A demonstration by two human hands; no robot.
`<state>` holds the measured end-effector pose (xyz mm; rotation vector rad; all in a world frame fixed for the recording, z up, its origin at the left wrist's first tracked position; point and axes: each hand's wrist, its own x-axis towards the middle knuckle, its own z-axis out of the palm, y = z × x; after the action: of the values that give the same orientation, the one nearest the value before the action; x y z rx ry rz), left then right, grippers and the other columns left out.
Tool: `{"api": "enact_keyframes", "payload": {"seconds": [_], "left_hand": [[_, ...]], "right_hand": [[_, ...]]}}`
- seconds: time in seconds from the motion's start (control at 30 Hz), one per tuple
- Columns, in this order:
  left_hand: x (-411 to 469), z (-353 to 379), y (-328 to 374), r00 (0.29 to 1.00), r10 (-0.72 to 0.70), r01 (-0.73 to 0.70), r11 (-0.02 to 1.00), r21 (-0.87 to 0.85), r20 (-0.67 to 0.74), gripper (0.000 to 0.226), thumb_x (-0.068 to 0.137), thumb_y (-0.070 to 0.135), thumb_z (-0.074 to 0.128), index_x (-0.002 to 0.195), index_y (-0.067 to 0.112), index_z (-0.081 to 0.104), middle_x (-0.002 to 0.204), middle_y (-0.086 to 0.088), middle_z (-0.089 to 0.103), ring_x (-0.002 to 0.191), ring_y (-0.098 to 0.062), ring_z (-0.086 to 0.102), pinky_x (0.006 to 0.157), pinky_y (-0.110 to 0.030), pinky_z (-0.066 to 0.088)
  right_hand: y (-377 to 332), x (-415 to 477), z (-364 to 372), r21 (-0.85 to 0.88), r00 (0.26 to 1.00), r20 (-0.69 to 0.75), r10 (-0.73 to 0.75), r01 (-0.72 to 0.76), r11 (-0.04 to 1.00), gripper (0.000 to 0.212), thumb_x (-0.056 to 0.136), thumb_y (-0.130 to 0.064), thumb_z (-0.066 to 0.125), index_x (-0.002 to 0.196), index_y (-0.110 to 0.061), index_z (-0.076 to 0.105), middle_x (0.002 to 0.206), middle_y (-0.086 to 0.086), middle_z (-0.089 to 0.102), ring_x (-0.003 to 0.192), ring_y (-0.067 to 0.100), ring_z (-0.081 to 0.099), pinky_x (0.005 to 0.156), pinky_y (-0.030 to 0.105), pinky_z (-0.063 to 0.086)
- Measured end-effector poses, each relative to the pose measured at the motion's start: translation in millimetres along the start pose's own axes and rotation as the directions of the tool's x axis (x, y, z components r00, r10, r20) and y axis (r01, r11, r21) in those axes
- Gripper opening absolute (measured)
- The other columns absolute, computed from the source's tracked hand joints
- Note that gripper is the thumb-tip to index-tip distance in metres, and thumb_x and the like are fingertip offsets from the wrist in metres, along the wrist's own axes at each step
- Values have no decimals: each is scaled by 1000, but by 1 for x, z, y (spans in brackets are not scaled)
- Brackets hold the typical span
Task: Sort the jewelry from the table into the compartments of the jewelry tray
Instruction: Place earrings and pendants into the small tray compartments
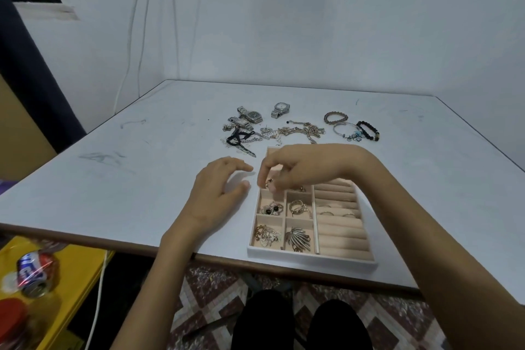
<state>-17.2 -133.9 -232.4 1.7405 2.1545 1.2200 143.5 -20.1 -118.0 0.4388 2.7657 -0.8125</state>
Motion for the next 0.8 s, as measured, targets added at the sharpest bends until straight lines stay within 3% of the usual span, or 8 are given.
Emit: {"api": "enact_keyframes", "payload": {"seconds": [0.07,0.17,0.3,0.47,0.7,0.8], "left_hand": [[0,0,-2,1000,3,-3,1000,-4,-3,41,82,50,44,114,31,61,121,14,56,119,-8,46,105,-45,36],[-1,0,-2,1000,14,-13,1000,14,-8,40,82,51,44,113,32,61,120,15,56,117,-7,47,105,-44,36],[1,1,-5,1000,-2,1,999,39,12,44,79,55,41,113,33,62,122,15,58,126,-10,44,108,-46,32],[1,2,-7,1000,6,-8,998,67,30,44,79,55,40,112,36,61,123,16,57,128,-8,41,109,-42,30],[0,3,-9,999,14,-18,995,94,35,45,79,57,38,111,35,63,124,16,56,129,-10,41,109,-39,29],[1,4,-10,999,15,-19,995,101,43,46,80,57,39,111,35,63,125,16,55,132,-9,38,108,-36,27]], "right_hand": [[-12,-2,-2,-165,998,28,49,-44,985,21,92,-20,60,113,-17,62,78,-15,52,75,8,54,68,25,42],[-21,-5,-6,-258,998,-3,55,-54,965,16,88,-21,65,104,-17,64,74,-12,51,69,3,49,63,24,40],[-22,-11,-8,-269,995,0,98,-94,958,14,83,-9,65,95,-16,69,81,-1,64,77,16,59,71,32,50],[-19,-16,-6,-284,992,2,130,-124,951,25,80,0,59,93,-16,74,78,-1,69,68,6,56,69,27,48],[-16,-19,-3,-317,980,-7,201,-193,929,25,80,2,56,88,-11,76,80,-1,71,75,11,59,69,27,49],[-15,-23,-4,-319,971,-14,237,-229,920,24,80,1,57,85,-12,77,73,-4,66,70,11,56,61,24,44]]}}
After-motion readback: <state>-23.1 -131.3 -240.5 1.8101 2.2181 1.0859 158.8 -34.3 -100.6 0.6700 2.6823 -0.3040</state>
